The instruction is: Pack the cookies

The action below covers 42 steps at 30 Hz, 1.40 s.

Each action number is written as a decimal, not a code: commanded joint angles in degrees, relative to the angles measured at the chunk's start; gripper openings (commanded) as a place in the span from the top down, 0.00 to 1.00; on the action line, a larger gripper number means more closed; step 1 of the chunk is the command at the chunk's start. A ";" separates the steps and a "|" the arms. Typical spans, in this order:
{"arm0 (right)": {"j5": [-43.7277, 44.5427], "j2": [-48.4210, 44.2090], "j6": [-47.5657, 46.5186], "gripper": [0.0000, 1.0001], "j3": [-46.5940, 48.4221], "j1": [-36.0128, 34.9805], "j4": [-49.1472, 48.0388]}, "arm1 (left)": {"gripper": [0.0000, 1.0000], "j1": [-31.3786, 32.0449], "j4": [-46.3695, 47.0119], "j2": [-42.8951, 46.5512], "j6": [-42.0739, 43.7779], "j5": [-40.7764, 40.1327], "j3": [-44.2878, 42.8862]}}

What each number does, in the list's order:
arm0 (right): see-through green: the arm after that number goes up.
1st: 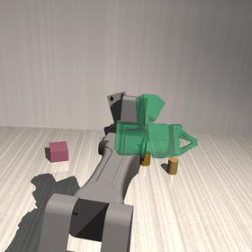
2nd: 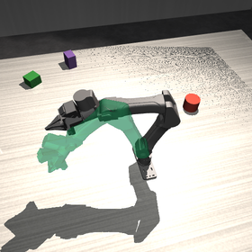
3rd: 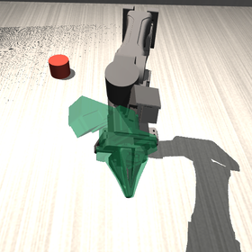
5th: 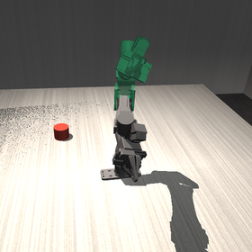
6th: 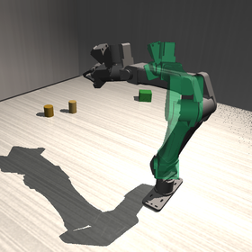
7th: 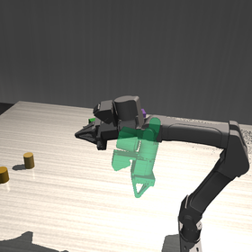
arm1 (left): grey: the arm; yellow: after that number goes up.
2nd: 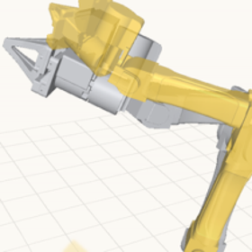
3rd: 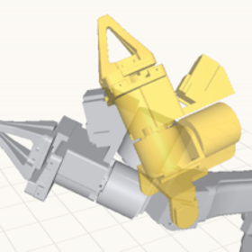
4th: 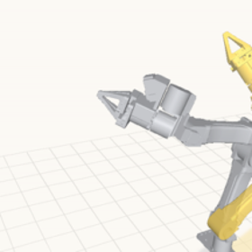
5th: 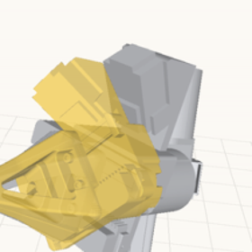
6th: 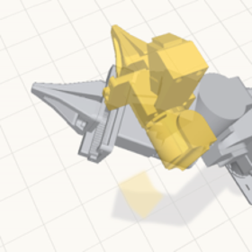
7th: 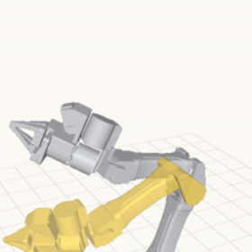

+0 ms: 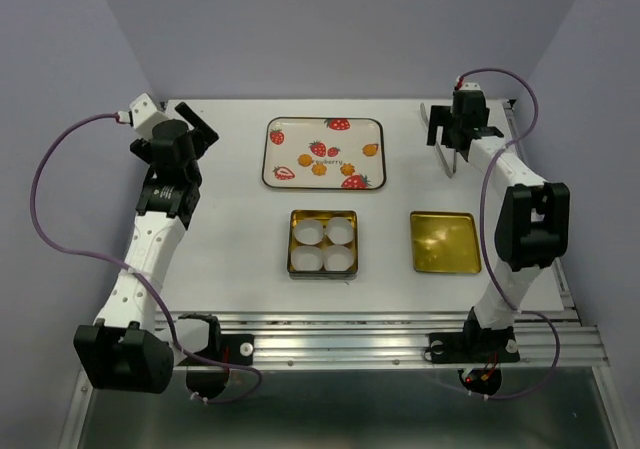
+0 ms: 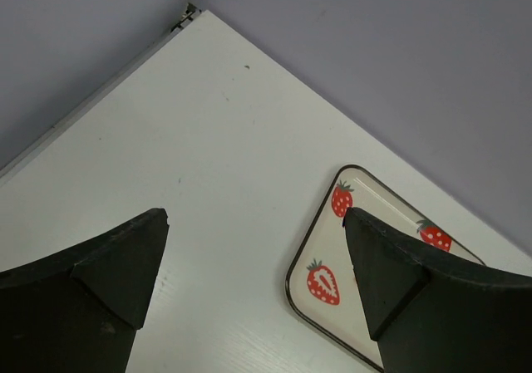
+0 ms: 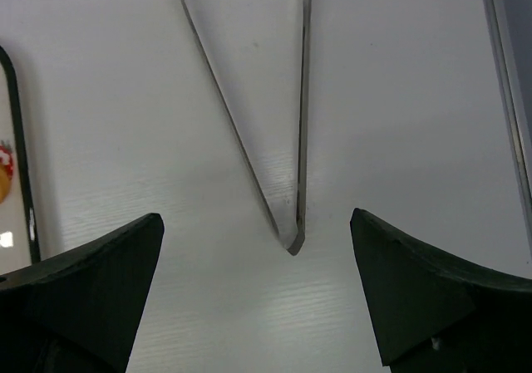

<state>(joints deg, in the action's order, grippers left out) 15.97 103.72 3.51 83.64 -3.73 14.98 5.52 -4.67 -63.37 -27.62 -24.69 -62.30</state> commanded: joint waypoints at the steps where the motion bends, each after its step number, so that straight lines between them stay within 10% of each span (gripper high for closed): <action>1: -1.64 4.97 -5.71 0.00 7.05 1.52 -0.48 | 0.01 -0.07 3.34 -1.49 2.56 1.83 -1.24; 42: -9.46 29.52 -3.95 0.00 21.66 4.78 3.12 | 0.01 -0.16 5.98 -7.55 4.76 1.40 -2.82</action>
<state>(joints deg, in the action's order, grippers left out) 7.42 131.76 -1.28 103.26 0.49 17.96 5.52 -1.50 -71.46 -24.29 -21.98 -62.74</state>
